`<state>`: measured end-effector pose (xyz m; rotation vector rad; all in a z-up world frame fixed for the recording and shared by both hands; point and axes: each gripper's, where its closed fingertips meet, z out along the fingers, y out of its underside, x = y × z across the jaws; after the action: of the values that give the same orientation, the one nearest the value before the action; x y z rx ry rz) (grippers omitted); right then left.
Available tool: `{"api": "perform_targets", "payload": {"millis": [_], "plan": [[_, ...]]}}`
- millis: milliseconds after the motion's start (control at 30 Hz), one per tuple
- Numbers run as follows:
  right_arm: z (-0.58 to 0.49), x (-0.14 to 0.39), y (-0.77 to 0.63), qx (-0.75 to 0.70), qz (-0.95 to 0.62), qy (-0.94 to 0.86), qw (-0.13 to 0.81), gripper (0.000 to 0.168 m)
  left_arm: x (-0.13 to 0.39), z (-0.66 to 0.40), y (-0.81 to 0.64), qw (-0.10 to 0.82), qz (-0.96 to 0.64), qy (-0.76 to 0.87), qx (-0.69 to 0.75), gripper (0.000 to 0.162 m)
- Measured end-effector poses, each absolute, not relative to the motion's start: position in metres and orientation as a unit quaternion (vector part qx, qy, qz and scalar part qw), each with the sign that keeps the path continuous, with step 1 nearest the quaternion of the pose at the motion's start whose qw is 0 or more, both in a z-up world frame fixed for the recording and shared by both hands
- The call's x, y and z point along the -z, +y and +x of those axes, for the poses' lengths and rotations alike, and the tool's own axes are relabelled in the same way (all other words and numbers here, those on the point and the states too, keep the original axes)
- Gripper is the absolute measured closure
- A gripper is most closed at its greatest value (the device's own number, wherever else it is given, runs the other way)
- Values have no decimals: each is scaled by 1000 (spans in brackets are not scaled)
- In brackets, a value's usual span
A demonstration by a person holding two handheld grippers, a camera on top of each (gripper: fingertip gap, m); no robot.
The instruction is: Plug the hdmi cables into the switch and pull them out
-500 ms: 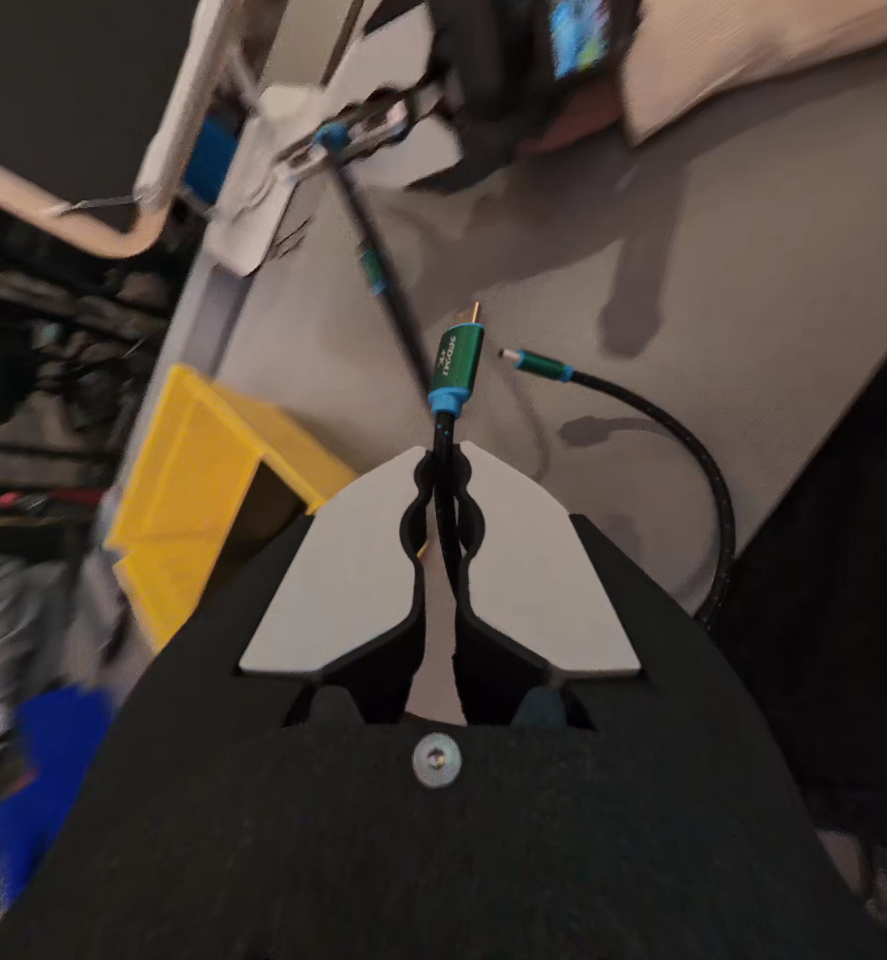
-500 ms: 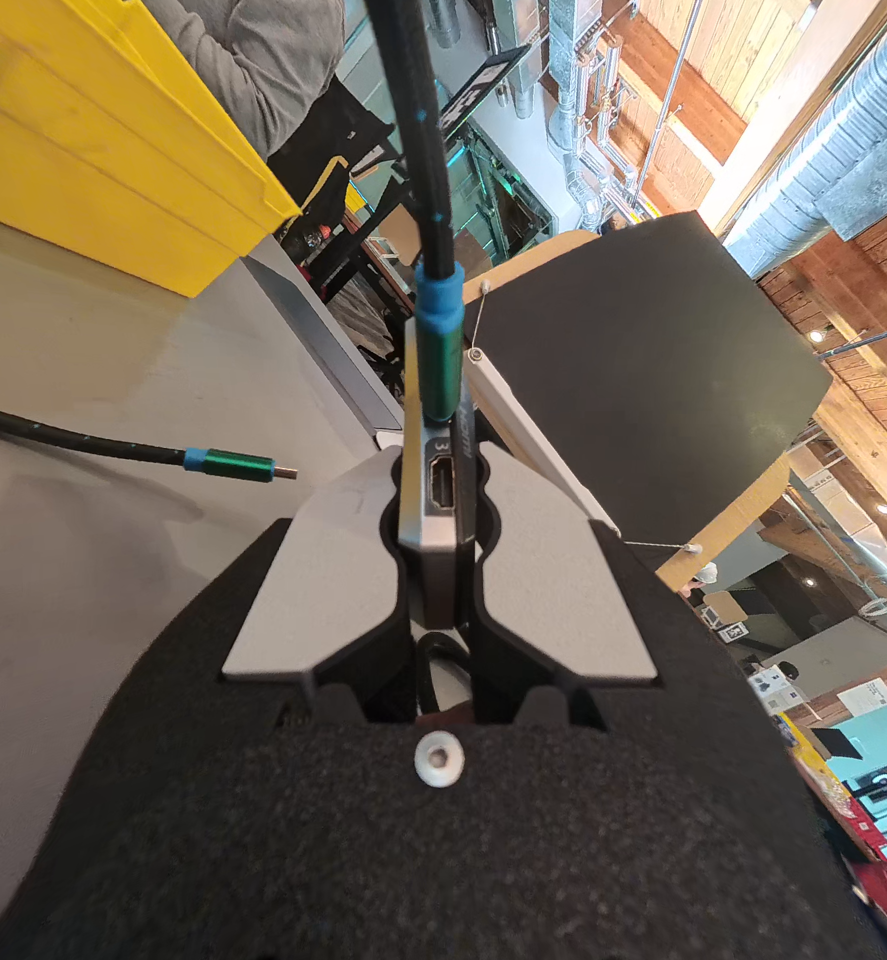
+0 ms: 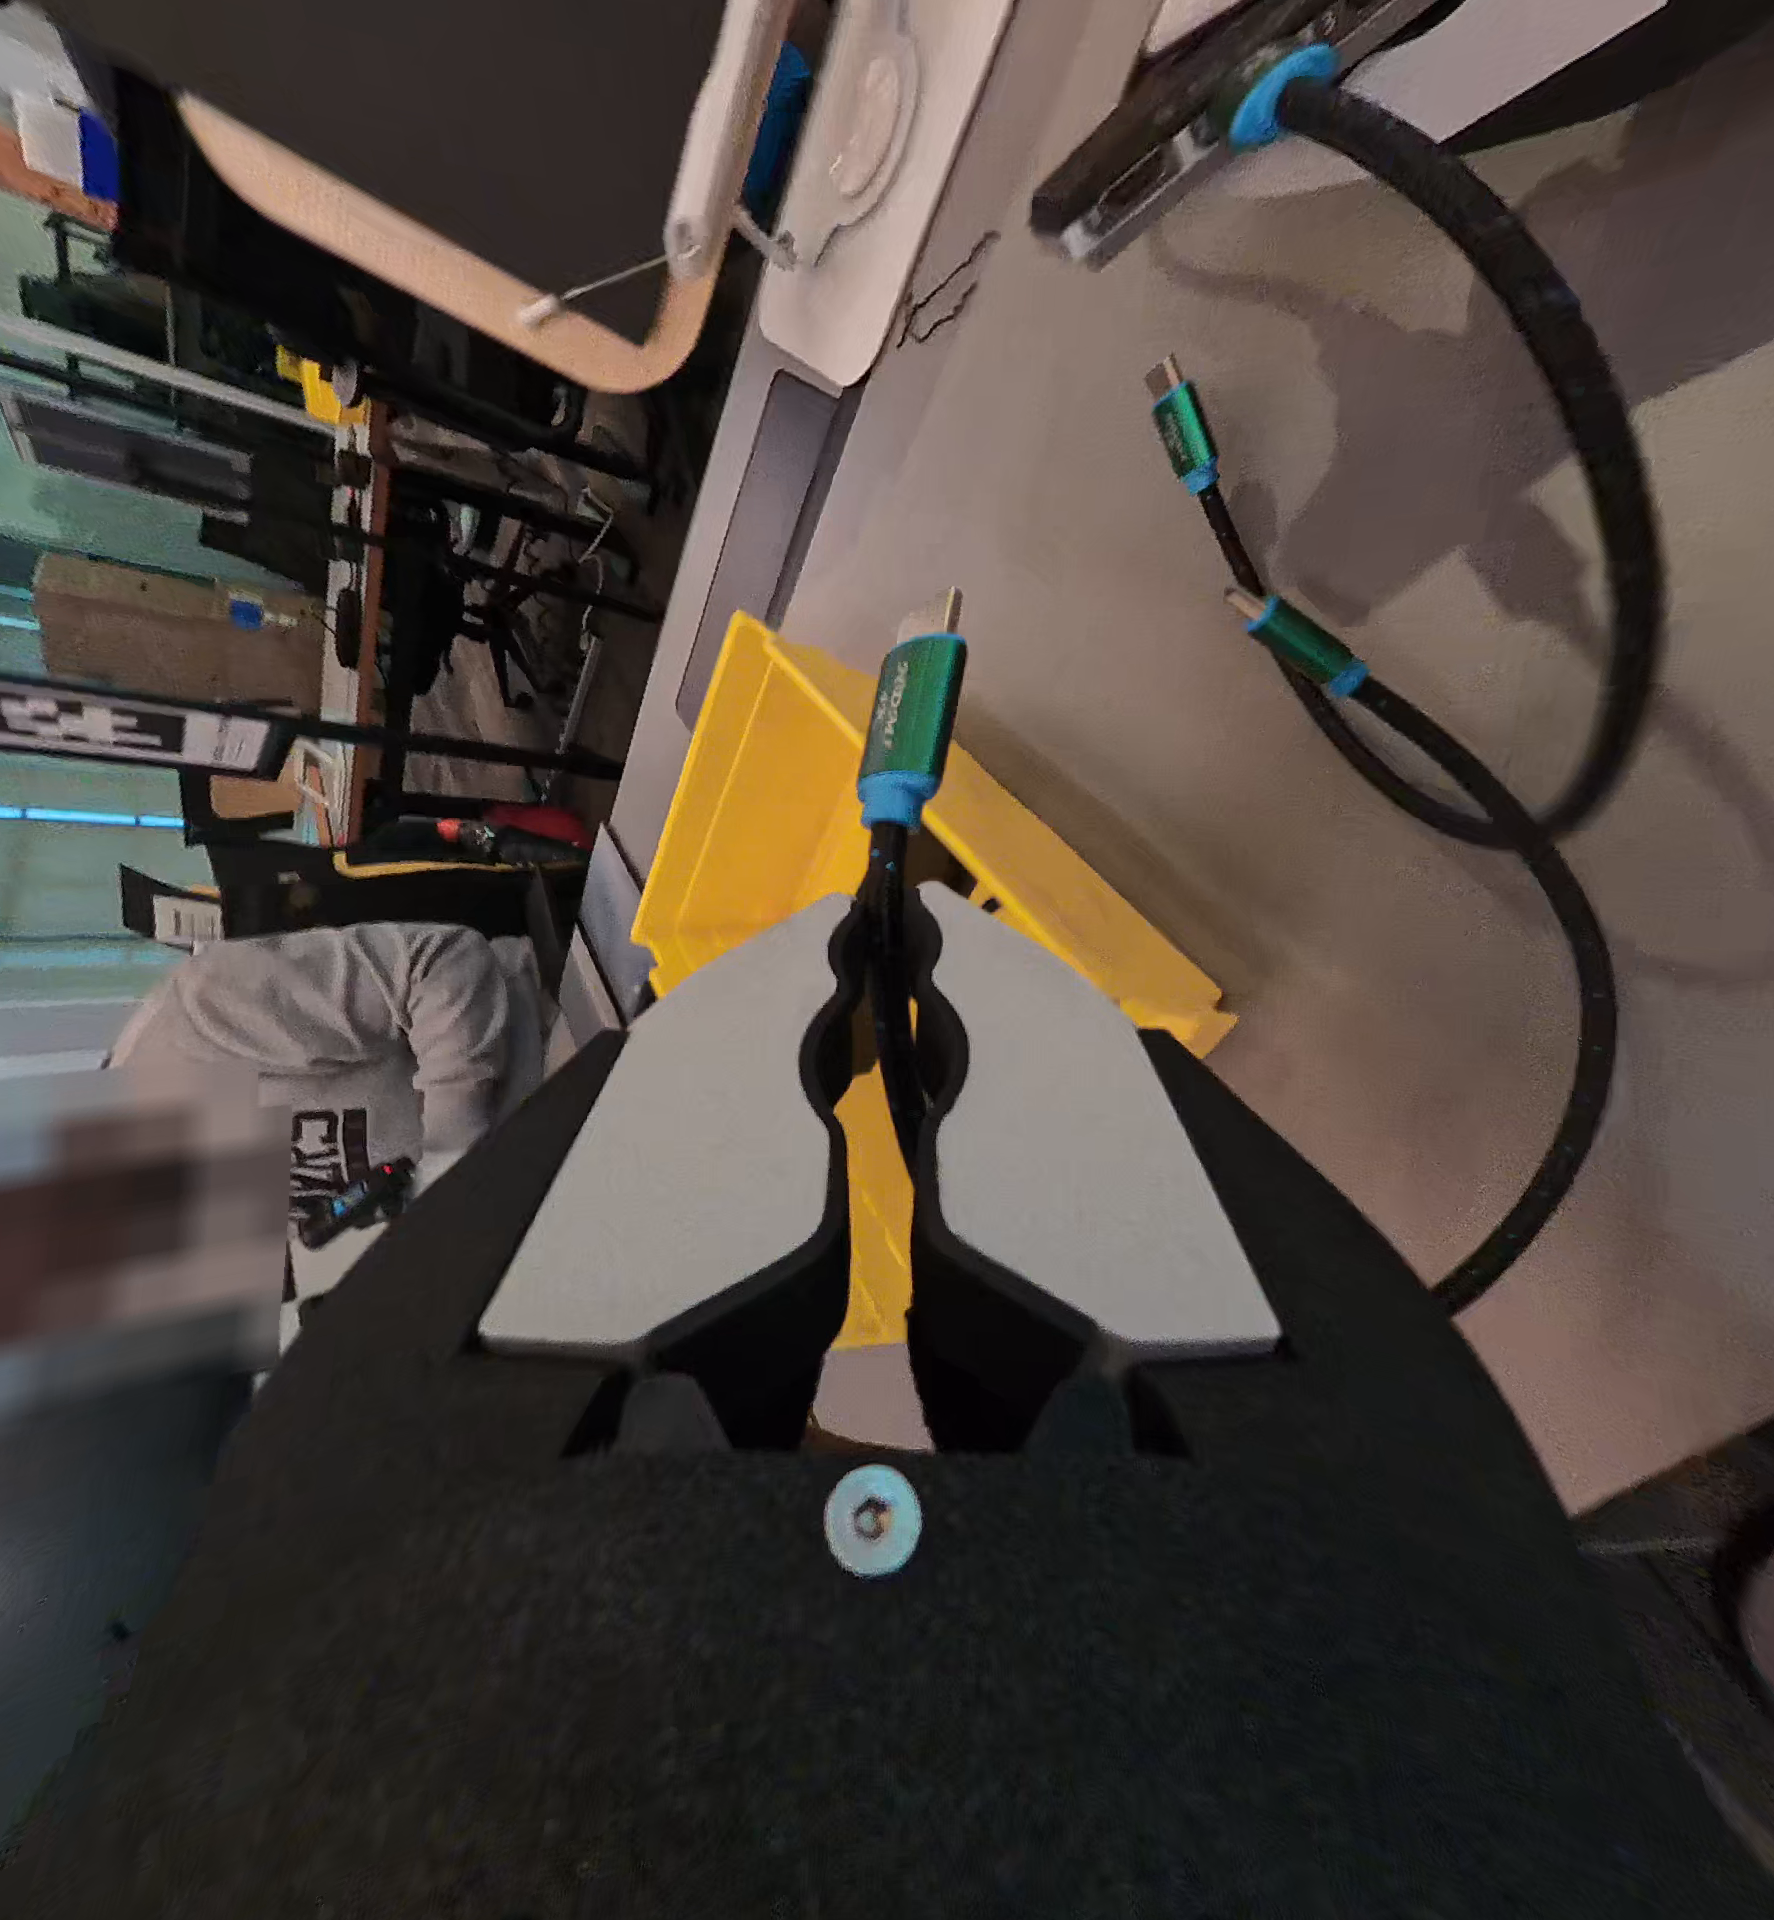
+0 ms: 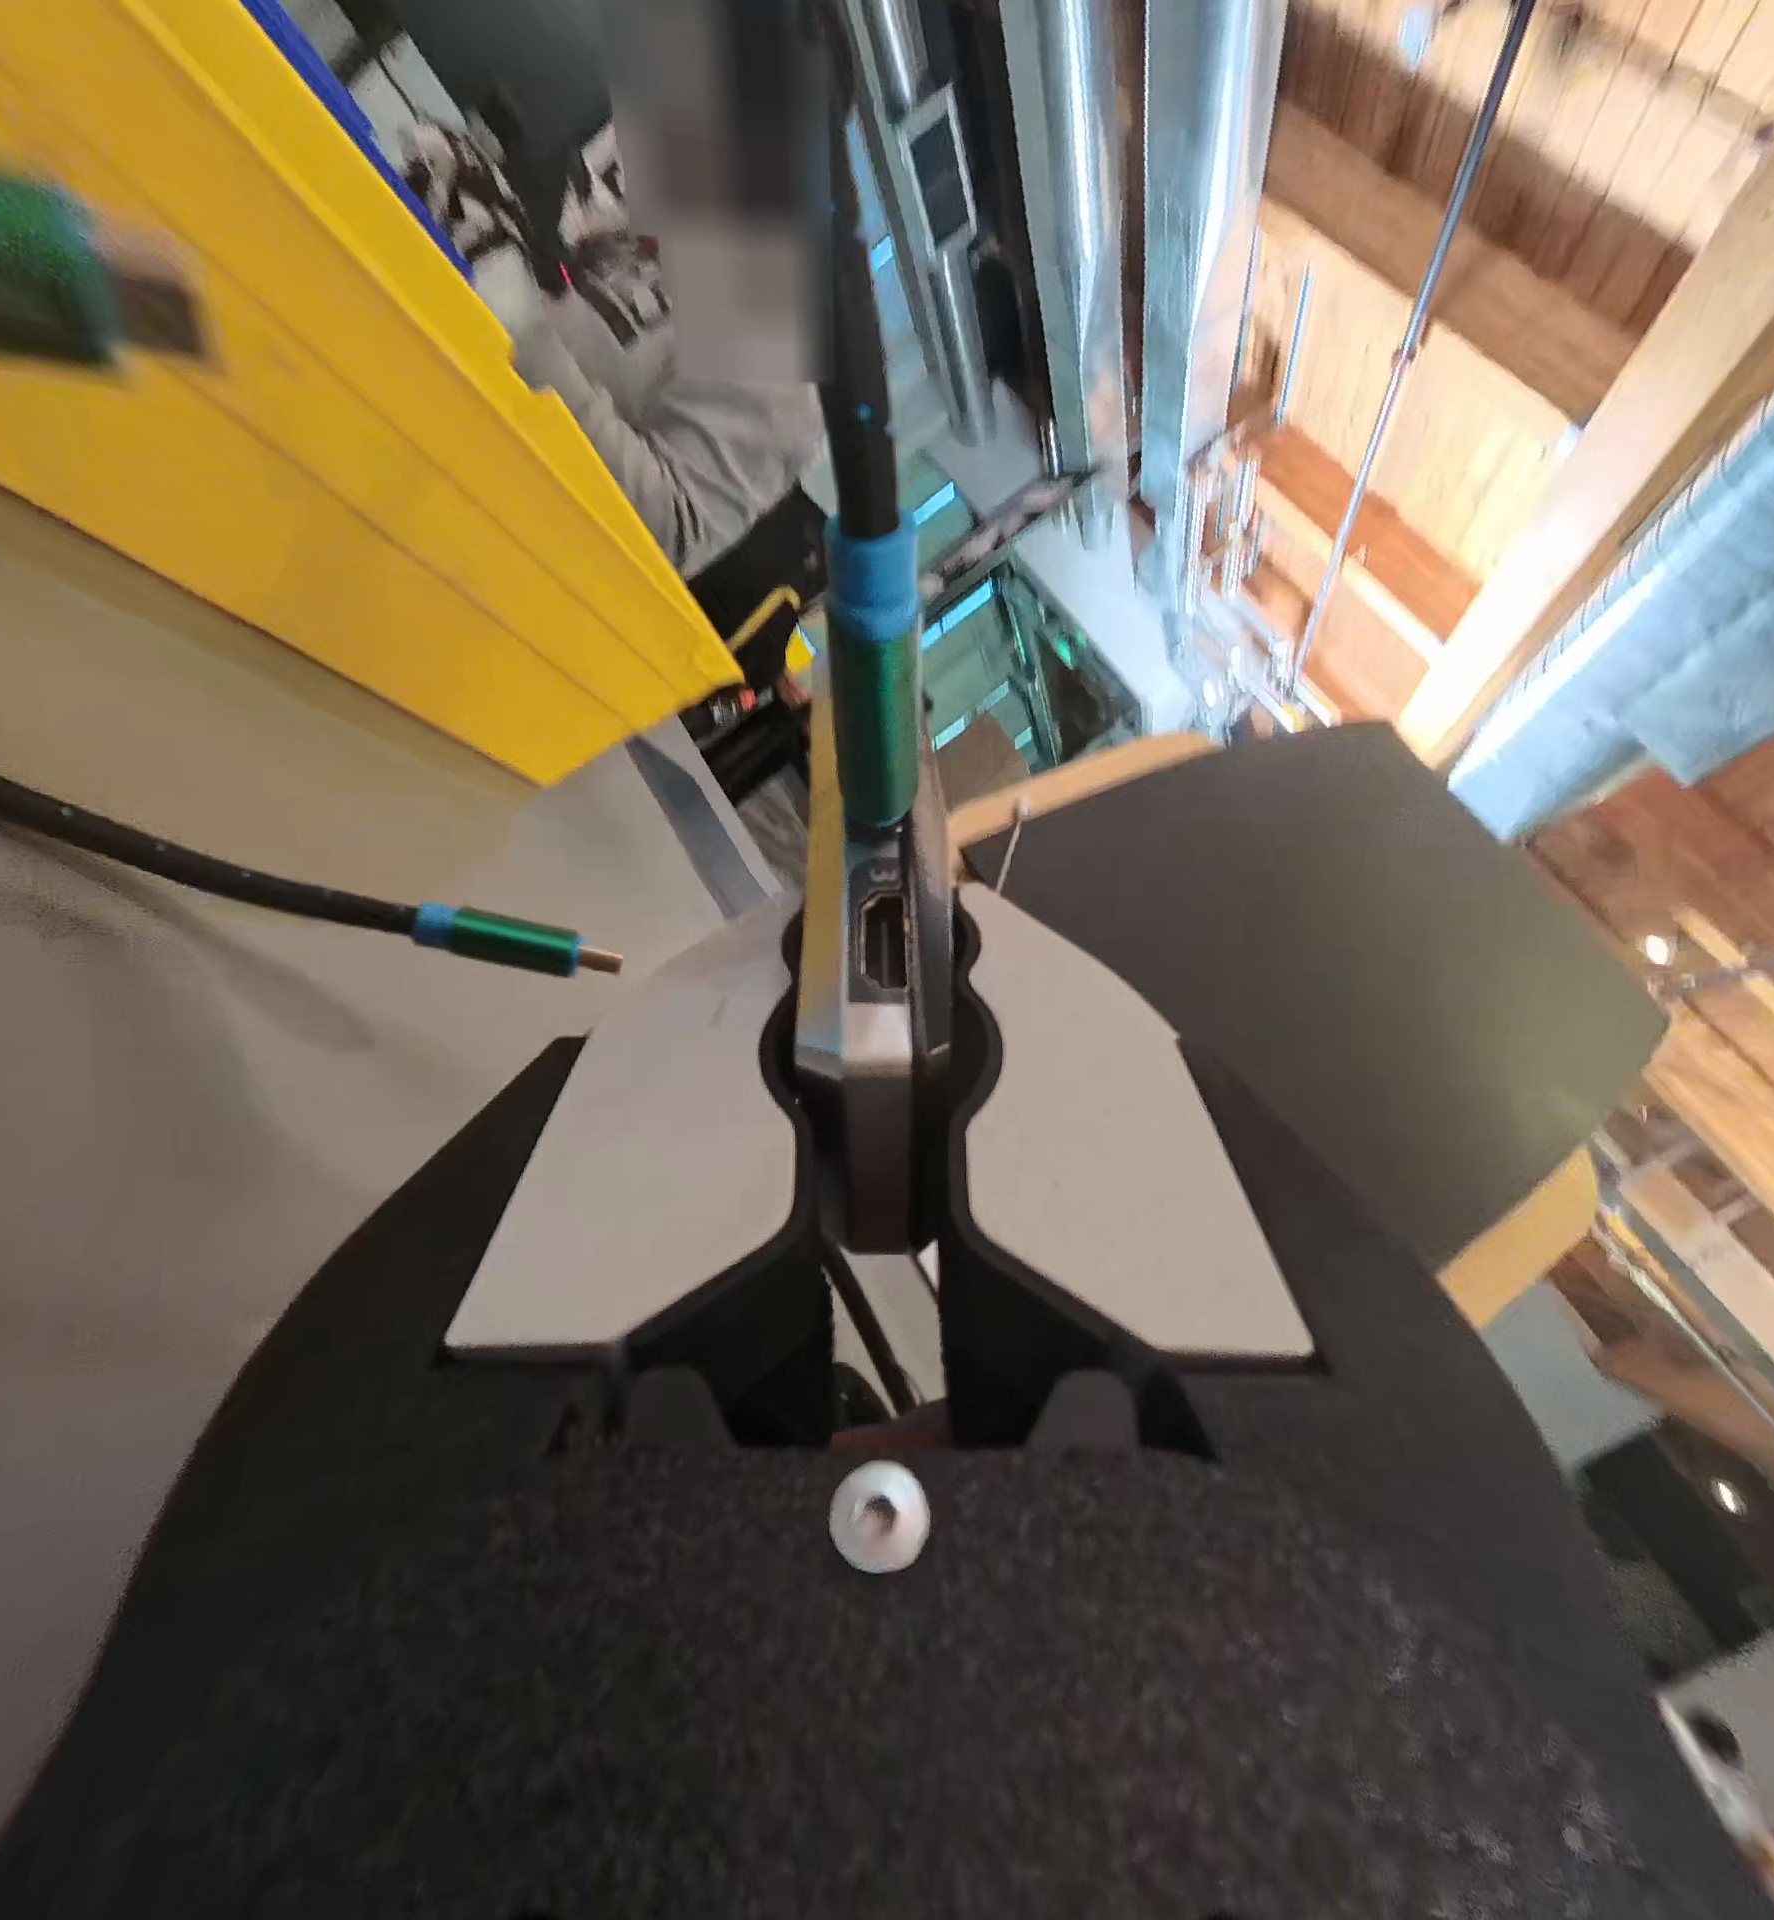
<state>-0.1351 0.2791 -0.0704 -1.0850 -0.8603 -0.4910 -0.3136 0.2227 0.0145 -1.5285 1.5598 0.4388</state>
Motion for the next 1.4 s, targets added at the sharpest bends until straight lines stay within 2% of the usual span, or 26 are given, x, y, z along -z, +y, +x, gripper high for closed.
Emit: {"api": "perform_targets", "payload": {"millis": [100,267,667,1400], "plan": [[-154,68,262,203,-454,-421,759,146,15,-275,230,425,-594,661,-172,156],[-153,75,267,262,-488,-415,722,146,53,-242,247,416,-575,670,-217,156],[-144,78,279,325,-508,-407,687,146,58,-229,259,454,-612,618,-195,156],[-148,88,282,335,-509,-430,666,146,59,-225,258,472,-538,645,-267,156]]}}
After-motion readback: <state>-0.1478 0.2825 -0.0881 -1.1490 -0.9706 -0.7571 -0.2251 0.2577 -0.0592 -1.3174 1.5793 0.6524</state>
